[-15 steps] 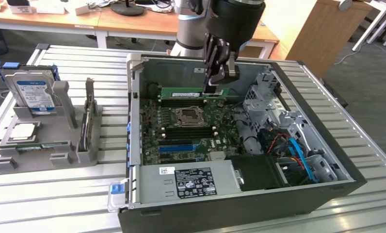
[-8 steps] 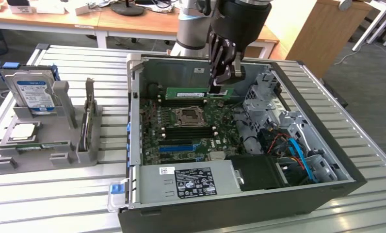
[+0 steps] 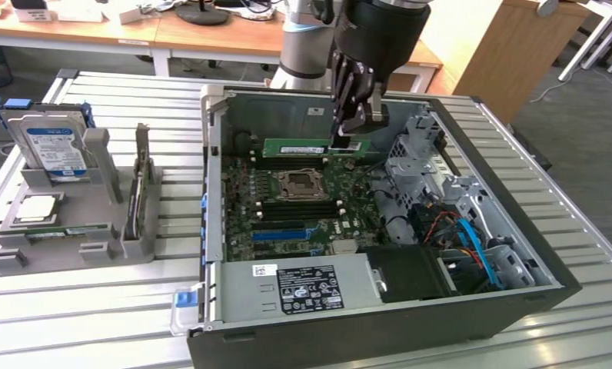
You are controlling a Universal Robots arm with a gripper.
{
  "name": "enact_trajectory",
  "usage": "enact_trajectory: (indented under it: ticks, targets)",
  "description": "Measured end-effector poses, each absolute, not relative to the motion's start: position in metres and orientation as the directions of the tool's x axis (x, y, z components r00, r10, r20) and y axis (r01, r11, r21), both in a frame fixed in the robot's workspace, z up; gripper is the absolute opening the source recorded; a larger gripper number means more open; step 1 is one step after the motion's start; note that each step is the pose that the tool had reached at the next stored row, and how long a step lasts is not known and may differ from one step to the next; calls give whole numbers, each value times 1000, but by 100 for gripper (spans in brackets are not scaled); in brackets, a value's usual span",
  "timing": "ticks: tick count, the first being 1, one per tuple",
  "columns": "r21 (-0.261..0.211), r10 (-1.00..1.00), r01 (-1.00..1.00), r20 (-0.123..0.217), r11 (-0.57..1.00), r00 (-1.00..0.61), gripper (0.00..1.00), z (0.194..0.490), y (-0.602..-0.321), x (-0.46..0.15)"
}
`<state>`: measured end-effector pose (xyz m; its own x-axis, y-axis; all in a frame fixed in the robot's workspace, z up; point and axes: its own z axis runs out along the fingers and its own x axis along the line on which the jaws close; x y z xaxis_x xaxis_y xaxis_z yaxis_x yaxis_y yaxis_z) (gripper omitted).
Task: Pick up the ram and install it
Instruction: 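Pick up the ram and move it above insertion slot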
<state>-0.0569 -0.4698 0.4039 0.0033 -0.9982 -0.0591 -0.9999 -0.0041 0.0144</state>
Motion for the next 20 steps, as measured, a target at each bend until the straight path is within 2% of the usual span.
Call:
enact_trajectory:
  ticks: [20]
  targets:
    - [14,-998,-1000,-59,8,-9,12,403,-455,-57]
